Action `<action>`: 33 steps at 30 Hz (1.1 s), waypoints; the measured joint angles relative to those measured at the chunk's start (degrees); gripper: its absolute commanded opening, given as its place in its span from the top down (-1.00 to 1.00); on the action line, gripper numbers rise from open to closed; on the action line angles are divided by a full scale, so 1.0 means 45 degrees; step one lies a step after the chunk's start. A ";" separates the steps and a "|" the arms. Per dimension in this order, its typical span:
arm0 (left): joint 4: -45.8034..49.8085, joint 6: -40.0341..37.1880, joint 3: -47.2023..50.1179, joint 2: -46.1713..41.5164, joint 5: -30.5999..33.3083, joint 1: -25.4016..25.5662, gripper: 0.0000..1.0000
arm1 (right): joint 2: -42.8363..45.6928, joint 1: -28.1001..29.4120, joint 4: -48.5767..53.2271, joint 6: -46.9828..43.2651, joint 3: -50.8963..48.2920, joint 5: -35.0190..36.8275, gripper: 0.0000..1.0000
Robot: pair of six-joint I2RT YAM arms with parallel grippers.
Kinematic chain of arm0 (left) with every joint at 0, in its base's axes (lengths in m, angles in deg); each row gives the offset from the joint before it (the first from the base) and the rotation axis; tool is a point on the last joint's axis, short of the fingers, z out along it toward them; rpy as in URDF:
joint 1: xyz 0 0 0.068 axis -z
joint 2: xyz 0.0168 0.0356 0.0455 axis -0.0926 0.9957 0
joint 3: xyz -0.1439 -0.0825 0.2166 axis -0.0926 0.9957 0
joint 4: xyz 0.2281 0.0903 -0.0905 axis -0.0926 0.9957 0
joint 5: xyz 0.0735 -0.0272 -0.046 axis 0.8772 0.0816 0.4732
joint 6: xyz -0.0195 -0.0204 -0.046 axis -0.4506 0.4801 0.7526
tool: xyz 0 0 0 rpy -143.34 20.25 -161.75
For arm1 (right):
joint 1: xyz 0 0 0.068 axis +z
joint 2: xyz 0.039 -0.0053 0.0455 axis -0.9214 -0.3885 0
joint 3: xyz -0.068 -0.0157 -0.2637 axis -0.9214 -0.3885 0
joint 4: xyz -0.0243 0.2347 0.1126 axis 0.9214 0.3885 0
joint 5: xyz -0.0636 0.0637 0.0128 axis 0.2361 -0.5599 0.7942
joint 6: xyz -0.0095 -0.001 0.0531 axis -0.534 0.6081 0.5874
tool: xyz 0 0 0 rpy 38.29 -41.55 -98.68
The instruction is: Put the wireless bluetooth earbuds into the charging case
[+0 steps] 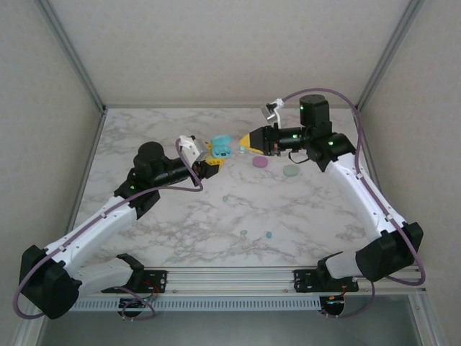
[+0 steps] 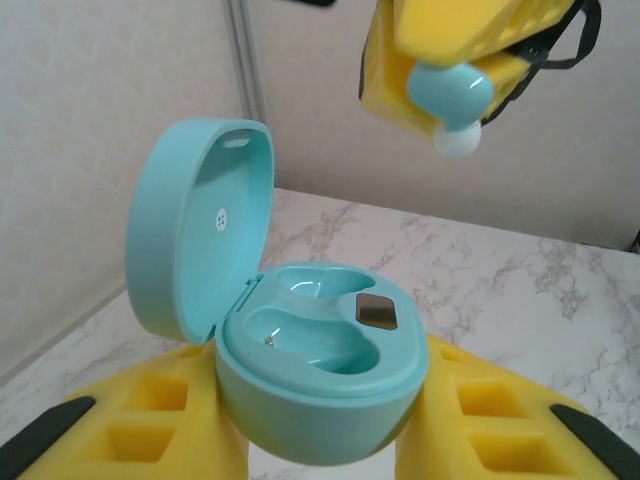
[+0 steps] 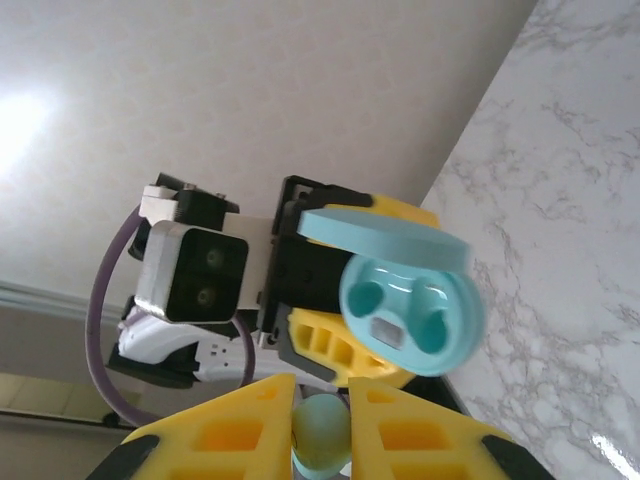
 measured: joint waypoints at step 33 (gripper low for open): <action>-0.0481 0.1015 -0.0423 0.0437 -0.0656 0.0073 0.46 | -0.0447 0.0699 -0.0578 -0.0549 -0.0034 0.1787 0.66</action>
